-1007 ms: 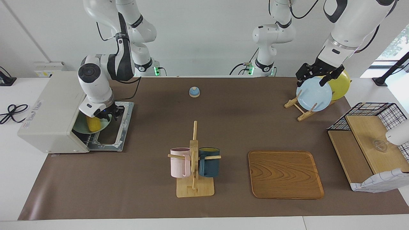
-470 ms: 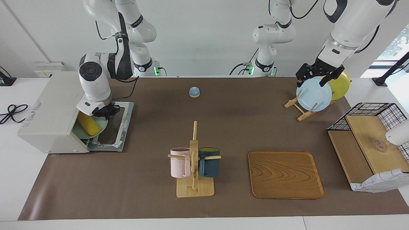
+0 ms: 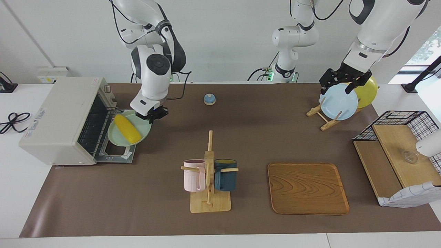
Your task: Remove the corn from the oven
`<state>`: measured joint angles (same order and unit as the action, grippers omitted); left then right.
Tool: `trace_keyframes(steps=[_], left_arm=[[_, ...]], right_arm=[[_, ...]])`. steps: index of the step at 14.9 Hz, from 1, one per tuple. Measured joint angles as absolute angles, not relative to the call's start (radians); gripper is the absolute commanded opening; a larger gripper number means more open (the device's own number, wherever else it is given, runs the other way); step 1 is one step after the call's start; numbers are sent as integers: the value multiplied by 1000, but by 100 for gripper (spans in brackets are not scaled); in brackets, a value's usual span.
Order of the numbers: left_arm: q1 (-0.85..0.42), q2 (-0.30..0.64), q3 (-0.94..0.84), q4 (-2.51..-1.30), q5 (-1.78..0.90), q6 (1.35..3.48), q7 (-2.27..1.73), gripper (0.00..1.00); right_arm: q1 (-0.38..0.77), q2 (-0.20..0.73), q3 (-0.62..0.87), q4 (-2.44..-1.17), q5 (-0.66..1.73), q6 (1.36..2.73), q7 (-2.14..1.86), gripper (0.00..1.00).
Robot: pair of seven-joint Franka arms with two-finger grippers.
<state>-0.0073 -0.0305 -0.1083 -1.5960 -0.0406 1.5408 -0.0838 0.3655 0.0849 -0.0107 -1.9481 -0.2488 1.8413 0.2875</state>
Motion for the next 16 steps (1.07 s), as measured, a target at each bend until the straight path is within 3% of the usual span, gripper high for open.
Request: trace_keyframes(steps=[4, 8, 13, 15, 16], left_arm=[[-7, -30, -108, -1596, -41, 1543, -84, 100], [-7, -30, -108, -1596, -41, 1549, -84, 100], [-7, -30, -108, -1596, -41, 1552, -84, 100], [-7, -30, -108, -1596, -41, 1552, -84, 100], [-7, -30, -108, -1596, -41, 1553, -84, 100]], right_arm=[[526, 248, -9, -1723, -193, 1731, 586, 0], [662, 482, 4, -1517, -125, 1752, 839, 0], [689, 573, 26, -1470, -57, 1897, 917, 0], [686, 577, 25, -1478, -48, 1921, 919, 26], [684, 578, 23, -1482, -45, 1939, 919, 50]])
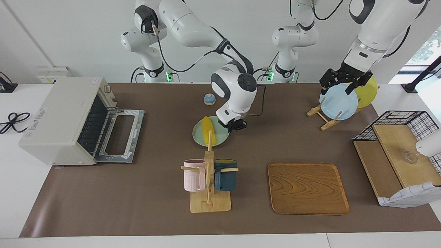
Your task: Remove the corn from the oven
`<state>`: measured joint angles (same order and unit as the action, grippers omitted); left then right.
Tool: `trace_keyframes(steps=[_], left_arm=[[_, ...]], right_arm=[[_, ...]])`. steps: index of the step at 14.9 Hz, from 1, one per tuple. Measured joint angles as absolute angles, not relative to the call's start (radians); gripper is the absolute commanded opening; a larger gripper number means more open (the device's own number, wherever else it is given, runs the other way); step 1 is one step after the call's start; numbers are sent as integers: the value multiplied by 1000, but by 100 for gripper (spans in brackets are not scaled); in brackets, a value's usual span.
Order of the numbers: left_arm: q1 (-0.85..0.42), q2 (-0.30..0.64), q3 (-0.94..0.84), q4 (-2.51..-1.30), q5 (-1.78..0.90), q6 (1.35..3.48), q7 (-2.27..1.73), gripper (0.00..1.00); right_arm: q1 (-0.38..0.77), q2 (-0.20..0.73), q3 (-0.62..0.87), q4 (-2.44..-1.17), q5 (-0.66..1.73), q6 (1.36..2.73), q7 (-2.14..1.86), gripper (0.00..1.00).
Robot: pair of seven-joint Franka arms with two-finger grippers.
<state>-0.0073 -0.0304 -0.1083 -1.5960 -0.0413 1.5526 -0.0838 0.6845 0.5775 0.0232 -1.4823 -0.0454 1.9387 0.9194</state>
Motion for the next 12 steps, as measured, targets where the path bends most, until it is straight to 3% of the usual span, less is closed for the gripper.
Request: trace_keyframes(steps=[1, 5, 9, 12], left_arm=[[-7, -30, -108, -1596, -43, 1553, -84, 100], [-7, -30, -108, -1596, -51, 1554, -84, 100], [-8, -29, -113, -1596, -53, 1556, -84, 100], [-21, -23, -125, -1598, -61, 1557, -84, 100]], right_arm=[[684, 577, 22, -1483, -45, 1949, 919, 79], [686, 567, 21, -1472, -53, 1954, 907, 79], [590, 480, 2, -1464, -64, 1826, 720, 80], [475, 383, 2, -1527, -65, 1733, 573, 69]])
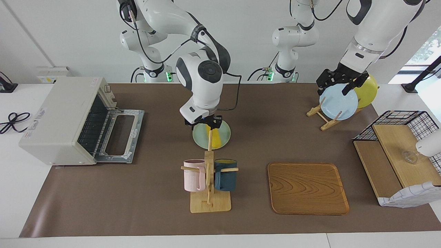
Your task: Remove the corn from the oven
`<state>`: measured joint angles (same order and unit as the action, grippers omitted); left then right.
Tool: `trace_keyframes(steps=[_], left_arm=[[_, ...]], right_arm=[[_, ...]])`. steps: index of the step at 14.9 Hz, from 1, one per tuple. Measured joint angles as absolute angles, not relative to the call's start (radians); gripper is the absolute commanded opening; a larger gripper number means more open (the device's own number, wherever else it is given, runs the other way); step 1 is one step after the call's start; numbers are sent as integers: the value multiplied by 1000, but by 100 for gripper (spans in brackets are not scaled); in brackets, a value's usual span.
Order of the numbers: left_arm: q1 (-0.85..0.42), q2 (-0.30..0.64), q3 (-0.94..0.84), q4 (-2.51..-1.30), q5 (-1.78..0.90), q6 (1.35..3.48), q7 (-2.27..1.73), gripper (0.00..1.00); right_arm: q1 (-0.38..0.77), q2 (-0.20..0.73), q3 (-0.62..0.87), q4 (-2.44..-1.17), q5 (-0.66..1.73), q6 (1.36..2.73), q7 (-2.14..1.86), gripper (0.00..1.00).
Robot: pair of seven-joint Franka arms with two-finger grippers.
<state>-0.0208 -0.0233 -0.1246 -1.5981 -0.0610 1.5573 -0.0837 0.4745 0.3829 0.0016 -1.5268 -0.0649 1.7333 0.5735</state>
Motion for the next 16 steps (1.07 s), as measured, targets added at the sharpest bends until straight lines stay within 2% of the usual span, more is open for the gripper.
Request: trace_keyframes(steps=[2, 3, 4, 5, 6, 7, 8, 10, 16], left_arm=[[-66, -10, -129, -1603, -66, 1562, -84, 100], [-96, -2, -131, -1607, -68, 1572, -84, 100], [-127, 8, -133, -1615, -72, 1590, -91, 100], [-161, 19, -134, -1625, -77, 1611, -108, 100], [-199, 35, -135, -1633, -80, 1632, -140, 100], [-240, 57, -136, -1637, -80, 1658, -183, 100], [-281, 81, -137, -1640, -81, 1689, -222, 100], [-357, 138, -138, -1642, -81, 1759, -301, 100], [-515, 293, -138, -1644, -81, 1954, -479, 100]], right_arm=[[408, 339, 1, -1657, -83, 1764, 526, 69], [383, 323, 1, -1723, -112, 1793, 513, 65], [361, 308, 1, -1785, -142, 1822, 509, 58], [337, 295, 1, -1838, -161, 1856, 506, 42], [308, 283, 2, -1889, -169, 1901, 498, 21], [276, 271, 2, -1937, -173, 1949, 484, 11], [248, 261, 1, -1979, -175, 1989, 472, 7], [208, 245, 2, -2038, -176, 2029, 459, 7], [153, 231, 2, -2090, -188, 2070, 374, 7]])
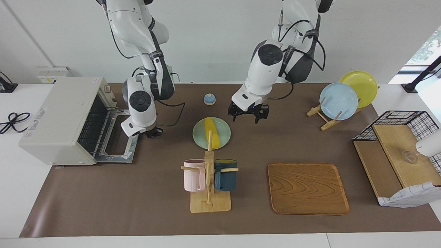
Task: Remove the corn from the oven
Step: 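Grasp the yellow corn cob on the plate with the left gripper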
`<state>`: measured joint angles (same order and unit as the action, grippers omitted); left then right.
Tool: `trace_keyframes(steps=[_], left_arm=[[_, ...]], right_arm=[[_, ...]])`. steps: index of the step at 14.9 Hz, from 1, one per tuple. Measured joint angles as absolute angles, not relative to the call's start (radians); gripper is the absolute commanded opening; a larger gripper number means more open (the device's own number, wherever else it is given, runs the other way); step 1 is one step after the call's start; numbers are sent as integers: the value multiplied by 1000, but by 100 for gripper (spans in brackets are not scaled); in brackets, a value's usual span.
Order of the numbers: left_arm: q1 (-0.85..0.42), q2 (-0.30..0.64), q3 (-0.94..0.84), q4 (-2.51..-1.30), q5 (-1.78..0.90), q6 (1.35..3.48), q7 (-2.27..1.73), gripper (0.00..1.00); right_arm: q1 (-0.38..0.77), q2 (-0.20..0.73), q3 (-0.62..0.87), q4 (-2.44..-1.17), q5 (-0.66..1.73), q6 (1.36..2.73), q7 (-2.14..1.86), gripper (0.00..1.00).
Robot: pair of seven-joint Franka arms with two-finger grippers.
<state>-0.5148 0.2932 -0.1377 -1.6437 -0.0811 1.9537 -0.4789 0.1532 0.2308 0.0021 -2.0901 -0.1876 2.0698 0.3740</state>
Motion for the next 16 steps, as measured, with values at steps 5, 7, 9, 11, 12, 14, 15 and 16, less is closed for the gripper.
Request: trace_keyframes(steps=[5, 7, 9, 11, 12, 14, 15, 16], left_arm=[[-595, 427, -135, -1625, -77, 2078, -562, 100], [-614, 463, -134, -1617, -68, 2118, -585, 100], [-622, 483, -134, -1618, -67, 2156, -609, 100], [-637, 496, -134, -1623, -67, 2179, -627, 100], [-643, 498, -134, -1631, -67, 2186, -636, 100], [-655, 499, -134, -1660, -66, 2223, -657, 100], [-661, 499, -134, -1679, -66, 2249, -666, 100], [-665, 499, -134, -1696, -66, 2274, -676, 100]], right_arm=[[124, 229, 2, -2101, -225, 2070, 318, 7], [108, 229, 2, -2103, -236, 2070, 297, 7], [103, 229, 3, -2105, -242, 2074, 290, 7], [103, 228, 5, -2106, -246, 2075, 281, 8], [103, 228, 6, -2106, -248, 2075, 272, 9], [103, 226, 7, -2107, -249, 2071, 265, 9], [103, 220, 9, -2106, -250, 2064, 264, 9], [103, 208, 11, -2105, -255, 2051, 261, 9]])
